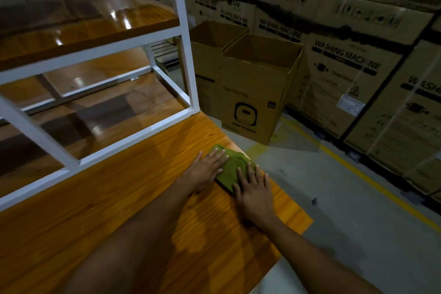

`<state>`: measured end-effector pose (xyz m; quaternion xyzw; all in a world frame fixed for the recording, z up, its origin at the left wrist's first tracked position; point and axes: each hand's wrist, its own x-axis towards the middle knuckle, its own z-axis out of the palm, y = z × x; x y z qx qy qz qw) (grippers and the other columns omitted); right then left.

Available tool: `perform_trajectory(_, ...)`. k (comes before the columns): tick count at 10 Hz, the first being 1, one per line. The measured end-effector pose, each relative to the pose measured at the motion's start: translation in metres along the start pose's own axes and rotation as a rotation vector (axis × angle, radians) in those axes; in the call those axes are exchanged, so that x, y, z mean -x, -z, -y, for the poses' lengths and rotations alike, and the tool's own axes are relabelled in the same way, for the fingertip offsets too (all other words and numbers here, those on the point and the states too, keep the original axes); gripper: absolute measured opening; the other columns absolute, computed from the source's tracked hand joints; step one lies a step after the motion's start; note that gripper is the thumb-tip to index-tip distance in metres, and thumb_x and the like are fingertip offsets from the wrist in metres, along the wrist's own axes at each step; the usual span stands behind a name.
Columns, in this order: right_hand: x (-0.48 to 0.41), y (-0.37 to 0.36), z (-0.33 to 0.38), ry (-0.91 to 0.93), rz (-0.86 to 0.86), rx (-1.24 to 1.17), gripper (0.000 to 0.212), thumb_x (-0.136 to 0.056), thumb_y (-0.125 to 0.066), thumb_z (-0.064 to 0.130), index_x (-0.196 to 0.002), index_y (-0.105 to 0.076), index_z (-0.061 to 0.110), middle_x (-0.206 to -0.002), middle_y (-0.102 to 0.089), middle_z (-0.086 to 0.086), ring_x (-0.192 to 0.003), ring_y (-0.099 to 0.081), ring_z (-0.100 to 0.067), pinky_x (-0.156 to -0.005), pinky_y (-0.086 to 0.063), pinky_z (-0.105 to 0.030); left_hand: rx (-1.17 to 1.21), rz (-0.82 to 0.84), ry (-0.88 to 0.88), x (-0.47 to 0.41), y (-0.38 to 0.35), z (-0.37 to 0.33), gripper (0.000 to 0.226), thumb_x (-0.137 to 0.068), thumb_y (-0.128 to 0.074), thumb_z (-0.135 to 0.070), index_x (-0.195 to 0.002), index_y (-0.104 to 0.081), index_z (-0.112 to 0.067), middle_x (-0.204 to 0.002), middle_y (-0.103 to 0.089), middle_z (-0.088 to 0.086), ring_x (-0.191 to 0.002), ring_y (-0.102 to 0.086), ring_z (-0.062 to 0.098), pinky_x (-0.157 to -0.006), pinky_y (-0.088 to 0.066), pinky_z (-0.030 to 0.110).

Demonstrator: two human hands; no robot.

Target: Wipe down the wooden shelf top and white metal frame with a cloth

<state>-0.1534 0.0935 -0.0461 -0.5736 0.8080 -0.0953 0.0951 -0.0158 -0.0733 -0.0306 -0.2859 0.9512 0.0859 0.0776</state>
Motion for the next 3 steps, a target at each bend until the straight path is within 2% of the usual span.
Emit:
perform_trajectory(2,-0.002,0.007,0.001,-0.019,0.049,-0.023,0.089,-0.086,0.012,0.072,-0.157,-0.017,0.028,-0.166,-0.004,-0.008,-0.152,0.004,-0.029,-0.122,-0.003,-0.052,-0.028,0.016,-0.016,0.005,0.006,0.001,0.055,-0.106,-0.024,-0.042,-0.157,-0.006,-0.029,-0.166,0.002,-0.003,-0.151,0.009,0.017,-0.12,-0.005,0.058)
perform_trajectory(3,-0.002,0.02,0.006,-0.053,0.04,-0.018,0.075,-0.097,-0.01,0.066,-0.158,-0.009,0.023,-0.166,-0.002,-0.012,-0.152,0.001,-0.03,-0.122,-0.009,-0.05,-0.022,-0.057,-0.011,0.015,0.019,-0.001,0.061,-0.104,-0.022,-0.05,-0.157,-0.002,-0.027,-0.166,0.005,0.001,-0.151,0.008,0.02,-0.12,-0.007,0.057)
